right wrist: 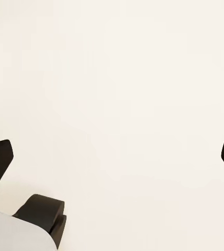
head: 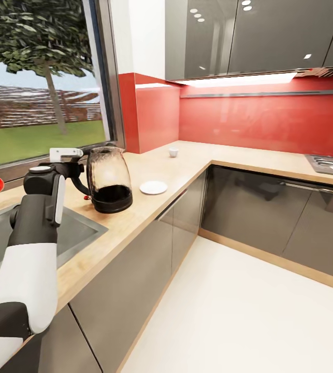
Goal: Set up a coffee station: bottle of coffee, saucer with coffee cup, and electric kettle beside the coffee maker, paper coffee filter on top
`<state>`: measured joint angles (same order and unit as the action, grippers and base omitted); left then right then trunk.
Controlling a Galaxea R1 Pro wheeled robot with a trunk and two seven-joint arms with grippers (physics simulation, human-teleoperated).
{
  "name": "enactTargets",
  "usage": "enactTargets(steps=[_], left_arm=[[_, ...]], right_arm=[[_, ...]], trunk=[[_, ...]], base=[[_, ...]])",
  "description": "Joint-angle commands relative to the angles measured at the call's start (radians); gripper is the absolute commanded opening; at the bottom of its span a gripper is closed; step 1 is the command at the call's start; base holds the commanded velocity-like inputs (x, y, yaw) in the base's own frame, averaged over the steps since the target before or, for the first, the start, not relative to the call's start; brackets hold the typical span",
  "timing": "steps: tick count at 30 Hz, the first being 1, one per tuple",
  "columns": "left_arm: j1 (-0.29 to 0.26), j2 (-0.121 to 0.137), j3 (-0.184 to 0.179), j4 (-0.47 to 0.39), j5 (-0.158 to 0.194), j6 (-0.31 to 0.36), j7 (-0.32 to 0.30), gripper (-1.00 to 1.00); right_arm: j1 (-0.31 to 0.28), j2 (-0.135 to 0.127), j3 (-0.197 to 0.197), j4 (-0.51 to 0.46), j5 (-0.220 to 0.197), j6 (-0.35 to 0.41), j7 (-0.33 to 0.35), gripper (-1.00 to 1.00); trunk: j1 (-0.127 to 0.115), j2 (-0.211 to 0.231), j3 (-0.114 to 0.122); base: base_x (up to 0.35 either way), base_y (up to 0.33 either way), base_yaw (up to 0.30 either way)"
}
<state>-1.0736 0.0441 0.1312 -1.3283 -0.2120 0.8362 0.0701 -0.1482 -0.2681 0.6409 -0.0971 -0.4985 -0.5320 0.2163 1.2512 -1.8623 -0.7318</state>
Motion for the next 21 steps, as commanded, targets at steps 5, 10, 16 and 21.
enactTargets(steps=[5,10,16,21], left_arm=[[0.0,0.002,-0.001,0.0,0.002,0.006,0.004,1.0],[0.0,0.002,-0.001,0.0,0.003,0.006,0.004,1.0],[0.0,0.001,-0.002,0.0,0.002,0.007,0.004,1.0],[0.0,0.002,-0.002,0.001,0.003,0.009,0.004,1.0]], right_arm=[[-0.001,0.0,0.003,0.0,-0.011,-0.002,0.008,1.0],[-0.001,0.0,0.003,0.0,-0.011,-0.002,0.008,1.0],[-0.001,0.0,0.003,0.0,-0.011,-0.002,0.008,1.0],[-0.001,0.0,0.003,0.0,-0.011,-0.002,0.008,1.0]], trunk=[[0.0,0.0,-0.001],[0.0,0.0,-0.001],[0.0,0.0,-0.001],[0.0,0.0,-0.001]], base=[[0.0,0.0,0.0],[0.0,0.0,0.0],[0.0,0.0,0.0],[0.0,0.0,0.0]])
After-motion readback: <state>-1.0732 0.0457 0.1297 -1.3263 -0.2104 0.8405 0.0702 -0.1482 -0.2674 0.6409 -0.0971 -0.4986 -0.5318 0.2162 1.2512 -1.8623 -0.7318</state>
